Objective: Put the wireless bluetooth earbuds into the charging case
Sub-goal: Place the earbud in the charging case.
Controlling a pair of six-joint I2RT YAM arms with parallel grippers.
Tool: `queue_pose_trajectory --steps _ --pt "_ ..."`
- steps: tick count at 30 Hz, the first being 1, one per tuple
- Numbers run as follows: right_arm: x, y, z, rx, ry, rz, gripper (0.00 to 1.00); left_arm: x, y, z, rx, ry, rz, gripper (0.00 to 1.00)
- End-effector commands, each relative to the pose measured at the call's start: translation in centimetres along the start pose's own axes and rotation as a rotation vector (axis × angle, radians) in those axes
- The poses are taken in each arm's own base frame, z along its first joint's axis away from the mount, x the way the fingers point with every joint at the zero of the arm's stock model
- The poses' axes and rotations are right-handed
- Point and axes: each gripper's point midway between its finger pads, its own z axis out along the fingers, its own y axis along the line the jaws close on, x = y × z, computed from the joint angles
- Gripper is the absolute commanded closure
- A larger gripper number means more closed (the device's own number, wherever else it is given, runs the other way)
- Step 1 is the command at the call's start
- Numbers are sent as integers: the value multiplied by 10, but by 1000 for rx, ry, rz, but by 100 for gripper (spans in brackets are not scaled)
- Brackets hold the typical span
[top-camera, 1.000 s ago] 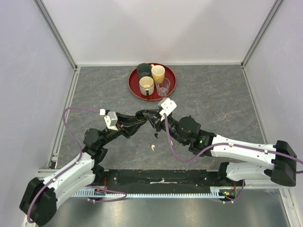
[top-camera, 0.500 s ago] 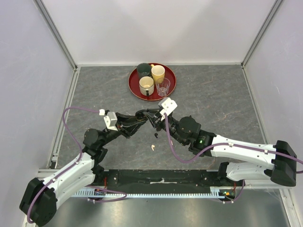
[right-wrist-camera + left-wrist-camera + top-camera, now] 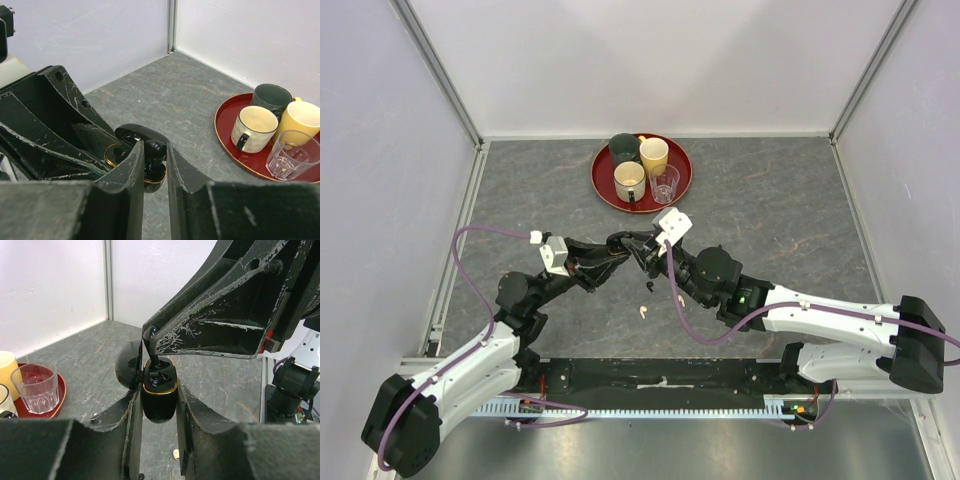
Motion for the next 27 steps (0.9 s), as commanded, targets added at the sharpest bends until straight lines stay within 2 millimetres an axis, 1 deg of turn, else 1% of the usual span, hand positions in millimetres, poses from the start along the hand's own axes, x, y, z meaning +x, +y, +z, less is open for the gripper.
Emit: queue_pose_trajectory --steps 1,6,8,17,23,27 --pt "7 -3 -3 18 5 -15 100 -37 -6 7 23 -113 57 98" --pt "4 -1 -2 -5 3 -51 100 -38 -4 6 11 -116 56 98" --pt "6 0 -2 -10 13 -66 100 -38 -4 7 9 -117 56 98" --pt "7 -10 -2 27 30 -144 100 -37 -3 6 7 -113 57 98" --pt "12 -4 -1 -3 49 -170 100 -39 -3 7 5 -115 59 98" --pt "15 -5 -1 -4 64 -201 100 -39 -2 7 3 -114 63 98"
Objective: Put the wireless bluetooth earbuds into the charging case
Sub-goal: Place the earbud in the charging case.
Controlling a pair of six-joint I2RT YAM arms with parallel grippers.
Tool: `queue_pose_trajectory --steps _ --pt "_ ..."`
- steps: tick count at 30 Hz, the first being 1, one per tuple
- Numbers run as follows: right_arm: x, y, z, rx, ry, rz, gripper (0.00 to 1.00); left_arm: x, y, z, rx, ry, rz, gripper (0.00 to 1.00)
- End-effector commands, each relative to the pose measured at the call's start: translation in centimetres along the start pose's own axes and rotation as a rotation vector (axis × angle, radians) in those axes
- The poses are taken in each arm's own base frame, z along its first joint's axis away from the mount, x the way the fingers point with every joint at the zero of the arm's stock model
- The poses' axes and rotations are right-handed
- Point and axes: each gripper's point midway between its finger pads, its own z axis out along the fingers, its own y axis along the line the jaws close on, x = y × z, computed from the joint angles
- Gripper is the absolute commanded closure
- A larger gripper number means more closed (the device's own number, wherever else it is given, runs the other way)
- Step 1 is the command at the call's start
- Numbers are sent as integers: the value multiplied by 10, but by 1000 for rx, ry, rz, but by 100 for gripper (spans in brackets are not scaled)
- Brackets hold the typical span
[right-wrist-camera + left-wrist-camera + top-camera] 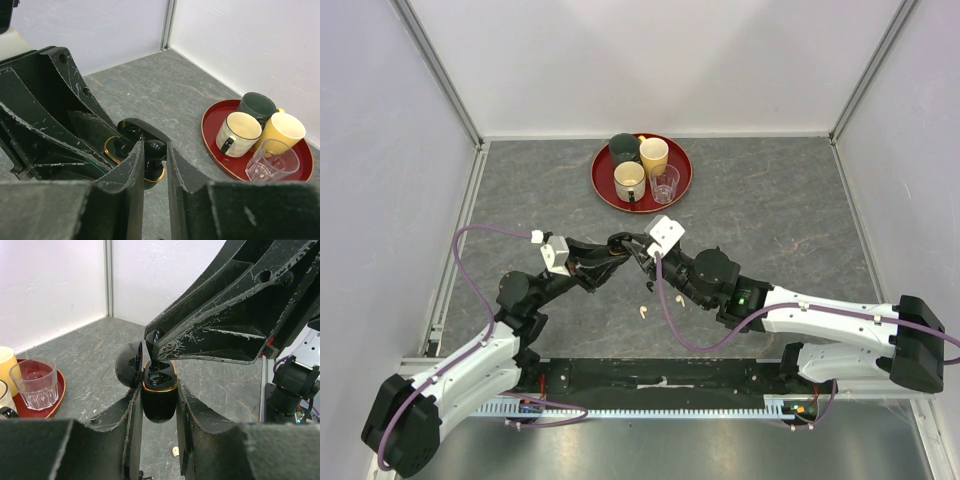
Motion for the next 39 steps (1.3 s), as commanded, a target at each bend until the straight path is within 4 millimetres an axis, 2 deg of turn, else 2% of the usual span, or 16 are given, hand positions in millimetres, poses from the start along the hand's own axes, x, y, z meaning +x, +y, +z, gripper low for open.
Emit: queue_pose_trajectory --steps 1,8,15,23,39 --pt "10 -2 1 7 51 -69 100 -41 -3 7 7 -126 69 98" --pt "11 1 0 -21 68 -83 100 -40 -1 8 -1 -123 73 98" --pt "5 6 2 -26 49 -14 100 -40 2 6 -16 -131 82 98" --pt "-8 3 8 27 32 122 100 -39 2 3 -20 -145 88 98" --pt "-20 -5 7 64 32 135 100 -41 3 -2 -41 -176 98 98"
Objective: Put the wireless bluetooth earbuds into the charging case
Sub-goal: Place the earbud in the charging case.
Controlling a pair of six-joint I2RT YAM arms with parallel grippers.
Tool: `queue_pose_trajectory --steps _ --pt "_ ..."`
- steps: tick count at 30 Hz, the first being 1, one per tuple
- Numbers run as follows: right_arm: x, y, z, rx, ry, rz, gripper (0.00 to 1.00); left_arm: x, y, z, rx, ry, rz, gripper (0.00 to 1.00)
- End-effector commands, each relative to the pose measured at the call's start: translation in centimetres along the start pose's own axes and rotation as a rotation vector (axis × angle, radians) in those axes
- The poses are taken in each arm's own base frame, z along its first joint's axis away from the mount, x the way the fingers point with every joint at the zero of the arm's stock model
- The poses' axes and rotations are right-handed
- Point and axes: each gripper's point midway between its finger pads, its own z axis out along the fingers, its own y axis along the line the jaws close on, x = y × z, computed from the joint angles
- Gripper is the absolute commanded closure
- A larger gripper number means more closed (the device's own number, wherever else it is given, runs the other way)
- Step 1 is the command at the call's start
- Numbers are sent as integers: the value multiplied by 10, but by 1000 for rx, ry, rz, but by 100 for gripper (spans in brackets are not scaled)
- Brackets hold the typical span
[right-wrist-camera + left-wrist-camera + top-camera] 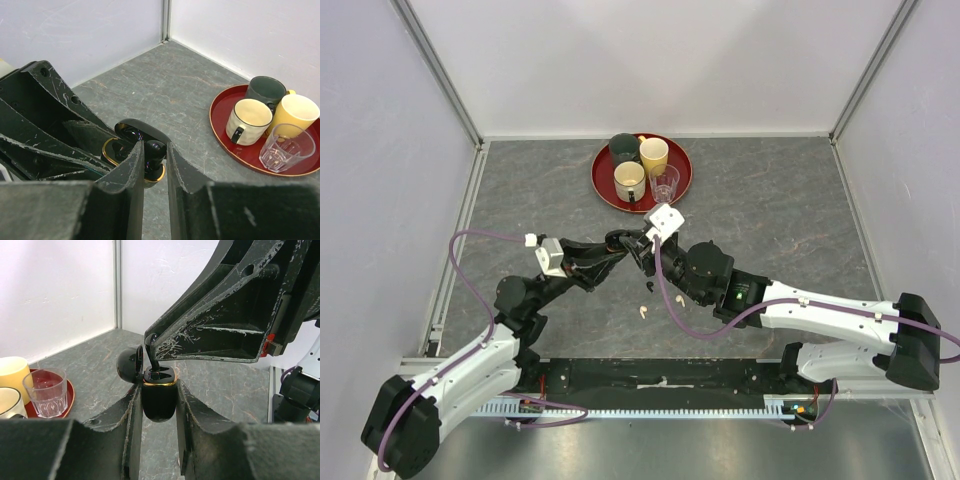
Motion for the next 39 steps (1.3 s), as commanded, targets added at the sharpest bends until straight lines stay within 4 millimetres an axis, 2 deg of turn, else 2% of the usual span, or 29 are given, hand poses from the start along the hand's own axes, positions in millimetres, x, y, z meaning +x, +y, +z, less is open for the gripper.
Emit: queue_pose_trajectory --steps 1,9,19,25,32,39 --pt "-16 -1 -1 15 -19 43 100 -32 -1 0 -11 -127 74 98" --pt "-19 -4 0 30 -26 53 100 -32 0 -1 -19 -141 77 98" --pt "-18 10 2 -45 -18 30 100 -34 0 -2 -20 -150 75 98" --pt "-17 5 2 -21 -28 -13 100 -33 -1 -2 -12 -148 75 98" --pt "-22 1 4 6 -52 -14 100 -33 -3 -4 -3 -161 83 98" --pt "-37 -4 1 17 -98 -31 100 -32 -5 -3 12 -162 90 98"
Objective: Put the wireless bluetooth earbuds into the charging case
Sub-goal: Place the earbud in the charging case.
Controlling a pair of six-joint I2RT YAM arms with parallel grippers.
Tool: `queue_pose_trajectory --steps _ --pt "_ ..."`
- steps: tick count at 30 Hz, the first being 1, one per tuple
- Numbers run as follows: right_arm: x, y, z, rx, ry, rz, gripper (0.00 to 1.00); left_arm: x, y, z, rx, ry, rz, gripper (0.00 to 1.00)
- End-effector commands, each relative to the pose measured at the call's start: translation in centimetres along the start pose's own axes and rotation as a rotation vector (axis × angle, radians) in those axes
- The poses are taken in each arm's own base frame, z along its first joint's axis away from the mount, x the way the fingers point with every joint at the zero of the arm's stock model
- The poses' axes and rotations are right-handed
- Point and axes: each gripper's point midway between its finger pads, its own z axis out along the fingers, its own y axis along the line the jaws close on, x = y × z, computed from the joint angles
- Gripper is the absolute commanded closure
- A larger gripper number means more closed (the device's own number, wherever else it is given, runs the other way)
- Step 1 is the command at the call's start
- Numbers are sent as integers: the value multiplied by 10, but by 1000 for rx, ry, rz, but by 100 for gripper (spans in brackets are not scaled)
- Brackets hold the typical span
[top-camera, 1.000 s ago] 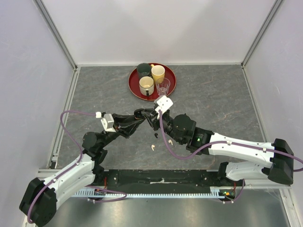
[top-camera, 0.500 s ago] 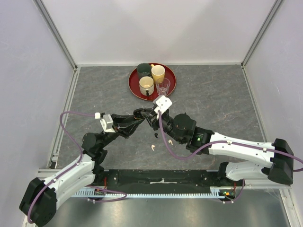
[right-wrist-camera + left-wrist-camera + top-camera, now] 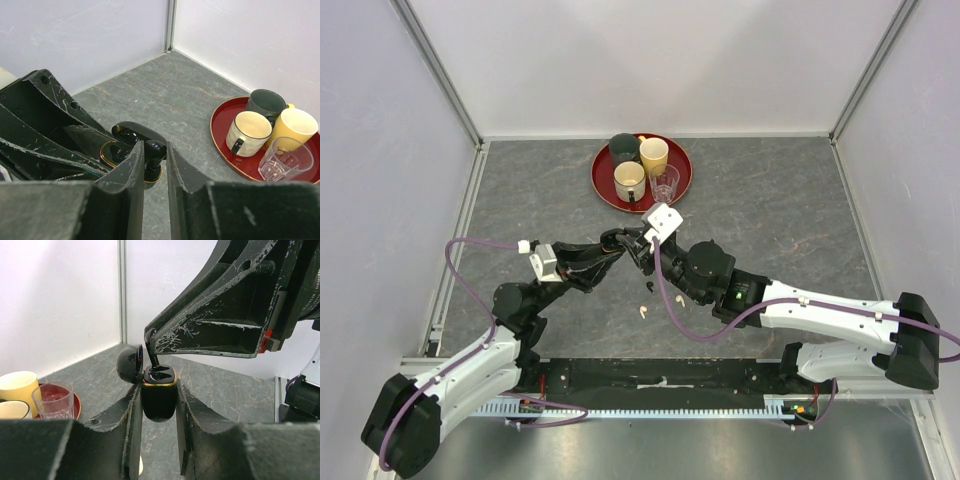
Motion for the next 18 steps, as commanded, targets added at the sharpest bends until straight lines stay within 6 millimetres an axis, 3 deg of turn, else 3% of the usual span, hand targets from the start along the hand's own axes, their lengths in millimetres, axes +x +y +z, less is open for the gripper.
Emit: queue_pose_trajectory --steps 1,18 --pt "-23 -8 0 35 -63 -12 100 -22 -4 3 17 -89 56 98" --pt "-6 10 0 -56 -19 6 100 -27 -1 7 11 -107 60 98"
